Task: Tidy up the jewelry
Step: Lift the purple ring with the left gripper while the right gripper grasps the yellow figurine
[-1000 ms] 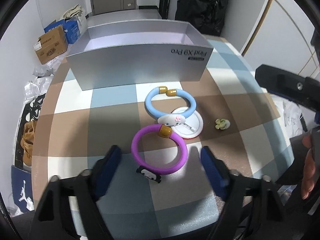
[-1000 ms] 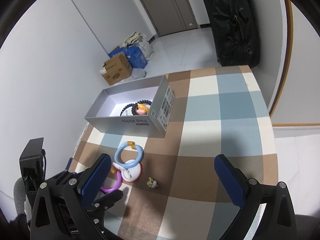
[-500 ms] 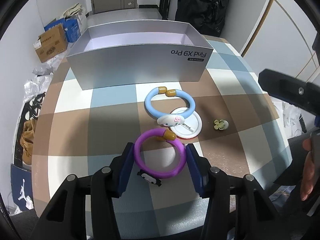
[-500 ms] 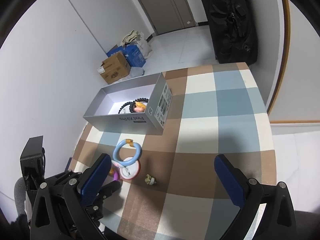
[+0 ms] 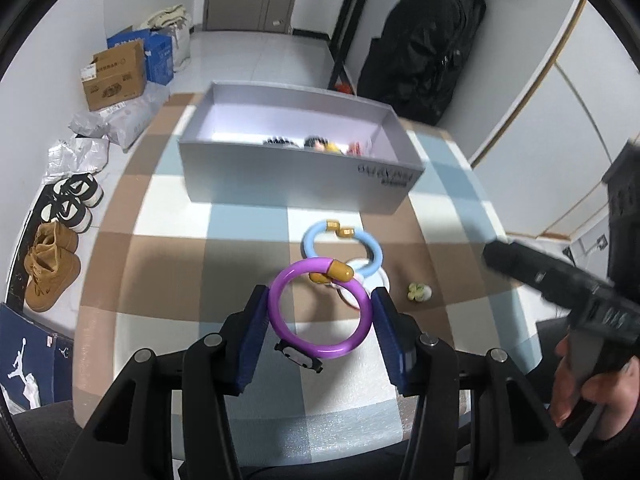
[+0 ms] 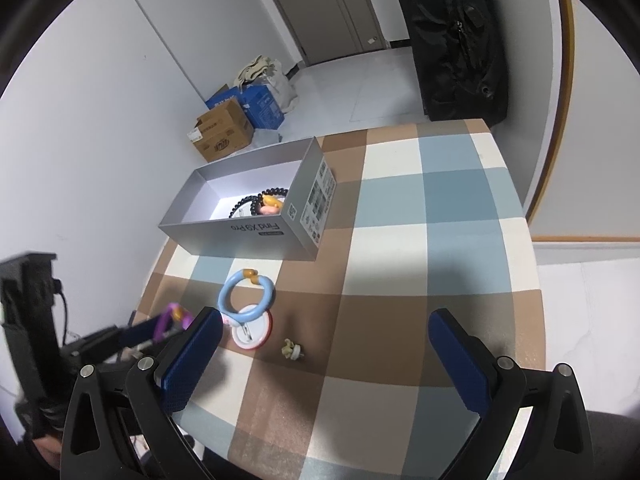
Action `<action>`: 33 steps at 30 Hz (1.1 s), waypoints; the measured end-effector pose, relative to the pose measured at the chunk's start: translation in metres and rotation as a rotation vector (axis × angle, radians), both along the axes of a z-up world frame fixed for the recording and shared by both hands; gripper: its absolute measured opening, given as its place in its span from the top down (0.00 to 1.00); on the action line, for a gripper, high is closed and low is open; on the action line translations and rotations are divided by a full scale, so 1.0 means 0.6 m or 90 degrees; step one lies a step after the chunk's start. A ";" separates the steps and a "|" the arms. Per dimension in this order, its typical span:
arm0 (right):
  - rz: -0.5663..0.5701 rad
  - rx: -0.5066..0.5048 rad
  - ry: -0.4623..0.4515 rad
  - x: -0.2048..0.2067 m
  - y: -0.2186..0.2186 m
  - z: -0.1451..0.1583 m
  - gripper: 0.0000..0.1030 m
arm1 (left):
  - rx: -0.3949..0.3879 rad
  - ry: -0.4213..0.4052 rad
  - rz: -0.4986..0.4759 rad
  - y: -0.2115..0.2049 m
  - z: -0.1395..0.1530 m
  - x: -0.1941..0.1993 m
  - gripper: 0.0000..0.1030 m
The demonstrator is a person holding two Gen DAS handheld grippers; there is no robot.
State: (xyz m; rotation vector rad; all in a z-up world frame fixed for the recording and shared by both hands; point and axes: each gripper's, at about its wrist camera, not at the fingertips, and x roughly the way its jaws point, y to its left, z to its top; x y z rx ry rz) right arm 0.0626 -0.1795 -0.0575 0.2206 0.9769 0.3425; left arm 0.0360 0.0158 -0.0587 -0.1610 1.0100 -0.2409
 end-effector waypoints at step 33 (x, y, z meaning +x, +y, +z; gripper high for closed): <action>0.169 -0.230 -0.019 -0.019 0.115 -0.068 0.88 | -0.085 -0.065 0.075 0.062 0.038 0.014 0.56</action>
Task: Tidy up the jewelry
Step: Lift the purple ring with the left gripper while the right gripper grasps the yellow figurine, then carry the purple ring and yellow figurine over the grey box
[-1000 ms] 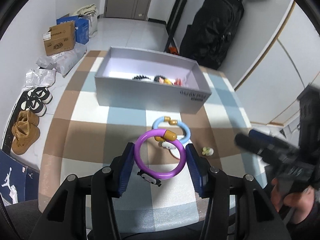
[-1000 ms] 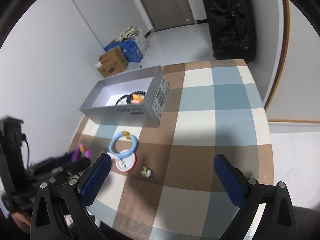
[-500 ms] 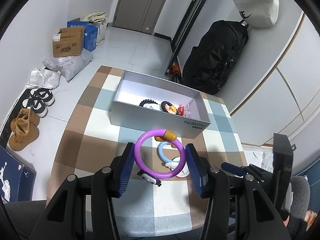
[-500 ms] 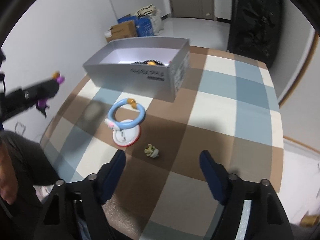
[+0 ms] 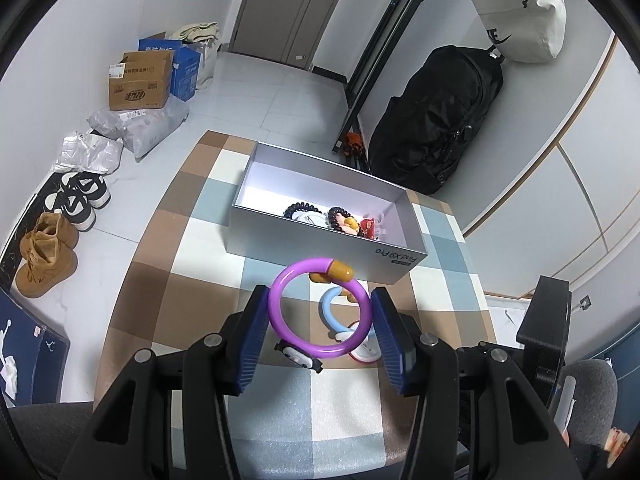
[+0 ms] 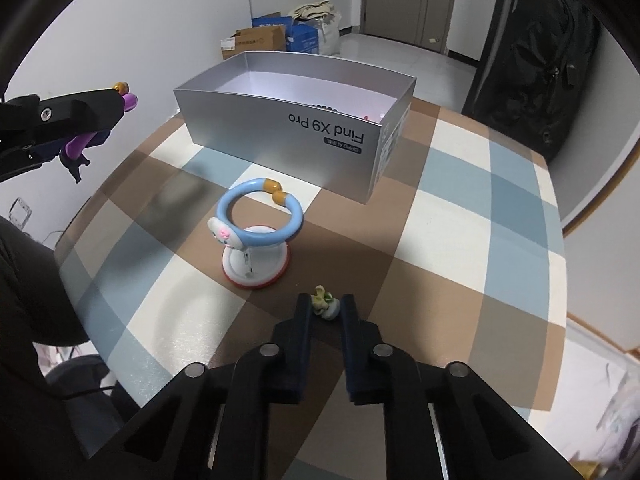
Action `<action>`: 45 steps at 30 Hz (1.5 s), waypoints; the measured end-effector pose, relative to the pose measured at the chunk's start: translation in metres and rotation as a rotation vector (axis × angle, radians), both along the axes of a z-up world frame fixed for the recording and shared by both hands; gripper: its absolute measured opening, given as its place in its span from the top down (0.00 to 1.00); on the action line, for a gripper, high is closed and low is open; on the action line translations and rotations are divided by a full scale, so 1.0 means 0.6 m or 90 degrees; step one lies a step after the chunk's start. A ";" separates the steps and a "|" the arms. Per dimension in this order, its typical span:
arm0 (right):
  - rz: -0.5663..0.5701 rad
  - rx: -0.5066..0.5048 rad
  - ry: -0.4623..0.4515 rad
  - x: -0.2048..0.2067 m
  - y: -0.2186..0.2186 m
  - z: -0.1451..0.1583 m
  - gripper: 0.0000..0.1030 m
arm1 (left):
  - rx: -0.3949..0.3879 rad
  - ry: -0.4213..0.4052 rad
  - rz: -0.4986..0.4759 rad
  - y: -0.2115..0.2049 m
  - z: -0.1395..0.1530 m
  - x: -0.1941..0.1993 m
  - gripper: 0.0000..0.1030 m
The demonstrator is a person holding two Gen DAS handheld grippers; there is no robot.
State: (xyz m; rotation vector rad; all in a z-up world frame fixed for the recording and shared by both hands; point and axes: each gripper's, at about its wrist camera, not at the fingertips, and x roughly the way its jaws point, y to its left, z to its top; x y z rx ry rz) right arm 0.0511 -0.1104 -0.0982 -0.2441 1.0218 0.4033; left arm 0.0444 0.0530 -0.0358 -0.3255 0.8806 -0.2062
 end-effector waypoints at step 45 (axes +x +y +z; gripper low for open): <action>-0.066 0.326 -0.003 0.123 -0.031 0.123 0.88 | -0.009 -0.002 0.025 -0.017 0.007 0.098 0.56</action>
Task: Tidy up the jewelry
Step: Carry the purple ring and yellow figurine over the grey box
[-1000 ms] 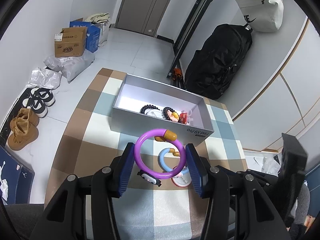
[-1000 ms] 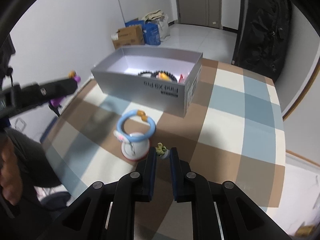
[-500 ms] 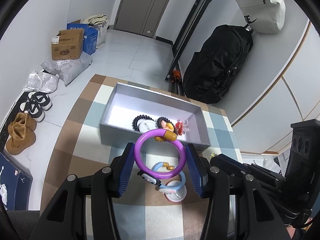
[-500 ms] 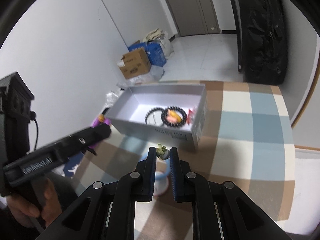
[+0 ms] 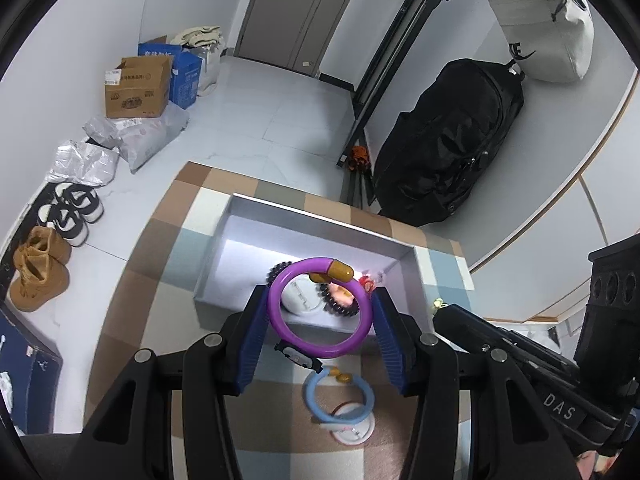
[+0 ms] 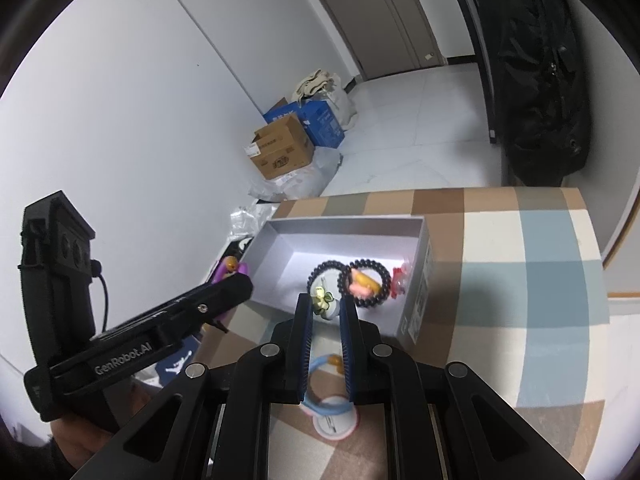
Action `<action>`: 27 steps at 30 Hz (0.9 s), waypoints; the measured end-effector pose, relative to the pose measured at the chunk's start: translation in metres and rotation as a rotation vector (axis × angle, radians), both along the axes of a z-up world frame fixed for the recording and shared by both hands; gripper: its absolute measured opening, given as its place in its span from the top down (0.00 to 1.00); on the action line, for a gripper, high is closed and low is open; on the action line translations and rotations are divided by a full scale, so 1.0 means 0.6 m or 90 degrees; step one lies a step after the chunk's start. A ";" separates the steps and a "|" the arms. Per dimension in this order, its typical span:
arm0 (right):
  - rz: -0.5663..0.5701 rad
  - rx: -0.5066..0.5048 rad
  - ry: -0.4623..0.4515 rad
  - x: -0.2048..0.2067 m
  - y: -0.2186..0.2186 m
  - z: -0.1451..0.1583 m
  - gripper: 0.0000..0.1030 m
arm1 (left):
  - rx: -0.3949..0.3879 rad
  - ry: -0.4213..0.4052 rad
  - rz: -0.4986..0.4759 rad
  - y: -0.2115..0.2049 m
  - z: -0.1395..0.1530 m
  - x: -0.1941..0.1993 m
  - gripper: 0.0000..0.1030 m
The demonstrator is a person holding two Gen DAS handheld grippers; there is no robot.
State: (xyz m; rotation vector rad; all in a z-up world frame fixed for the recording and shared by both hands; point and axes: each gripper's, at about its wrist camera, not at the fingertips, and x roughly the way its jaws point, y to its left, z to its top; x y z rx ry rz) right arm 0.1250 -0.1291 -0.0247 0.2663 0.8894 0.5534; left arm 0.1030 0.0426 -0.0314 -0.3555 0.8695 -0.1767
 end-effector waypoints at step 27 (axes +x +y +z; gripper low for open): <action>-0.013 0.073 0.066 0.074 -0.007 -0.029 0.88 | -0.021 0.054 -0.018 -0.007 -0.029 0.068 0.56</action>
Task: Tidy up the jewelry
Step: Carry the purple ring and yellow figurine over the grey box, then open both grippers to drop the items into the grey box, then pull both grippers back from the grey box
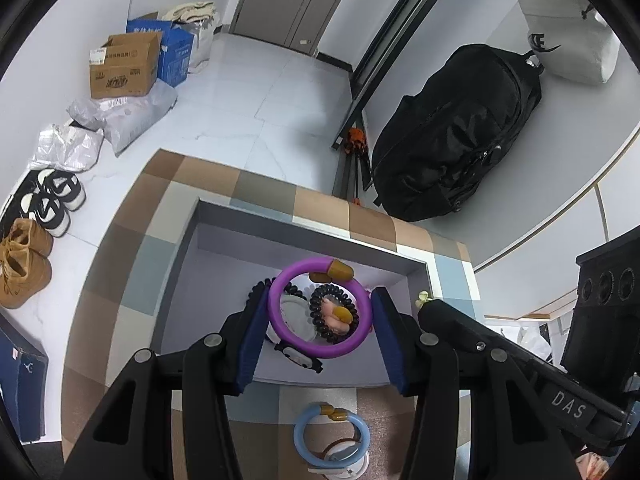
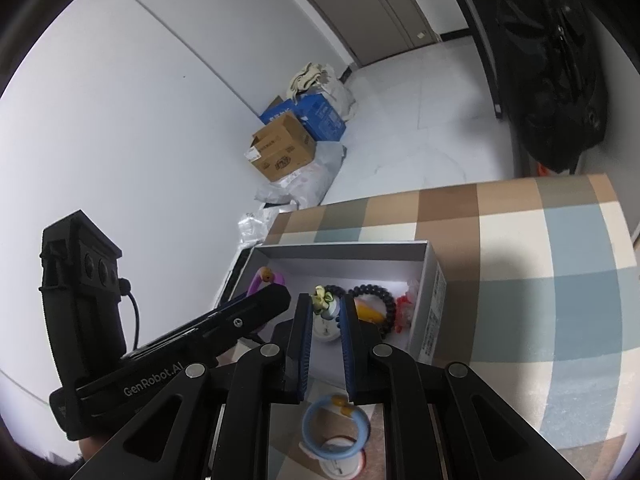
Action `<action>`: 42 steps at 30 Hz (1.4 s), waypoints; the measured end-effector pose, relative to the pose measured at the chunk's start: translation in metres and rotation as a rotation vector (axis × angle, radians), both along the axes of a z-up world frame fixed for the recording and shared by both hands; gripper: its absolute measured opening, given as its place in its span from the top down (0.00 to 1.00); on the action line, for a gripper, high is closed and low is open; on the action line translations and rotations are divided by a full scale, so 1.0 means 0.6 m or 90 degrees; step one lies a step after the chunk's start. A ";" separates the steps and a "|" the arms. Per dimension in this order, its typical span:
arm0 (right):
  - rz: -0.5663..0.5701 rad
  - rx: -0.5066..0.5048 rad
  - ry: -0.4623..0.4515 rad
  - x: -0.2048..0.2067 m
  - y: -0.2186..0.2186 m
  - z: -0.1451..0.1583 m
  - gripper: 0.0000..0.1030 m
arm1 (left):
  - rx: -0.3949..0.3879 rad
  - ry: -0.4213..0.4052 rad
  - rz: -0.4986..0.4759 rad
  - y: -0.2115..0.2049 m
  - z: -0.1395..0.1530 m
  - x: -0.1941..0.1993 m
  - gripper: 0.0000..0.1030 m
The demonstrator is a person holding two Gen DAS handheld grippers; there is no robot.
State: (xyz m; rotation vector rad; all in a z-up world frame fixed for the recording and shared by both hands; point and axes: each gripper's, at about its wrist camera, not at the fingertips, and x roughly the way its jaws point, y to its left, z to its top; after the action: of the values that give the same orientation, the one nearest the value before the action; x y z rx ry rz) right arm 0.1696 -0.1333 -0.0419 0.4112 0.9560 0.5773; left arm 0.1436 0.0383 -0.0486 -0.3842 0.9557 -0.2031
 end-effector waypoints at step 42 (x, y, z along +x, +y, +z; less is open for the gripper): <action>-0.089 0.002 -0.030 -0.036 -0.067 0.017 0.09 | 0.034 -0.027 -0.027 -0.011 0.025 -0.031 0.34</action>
State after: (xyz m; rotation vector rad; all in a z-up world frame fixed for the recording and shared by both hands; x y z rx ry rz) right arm 0.1478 -0.1736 -0.0319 0.4620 0.8743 0.4603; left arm 0.1252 0.0317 -0.0338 -0.3102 0.9264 -0.2226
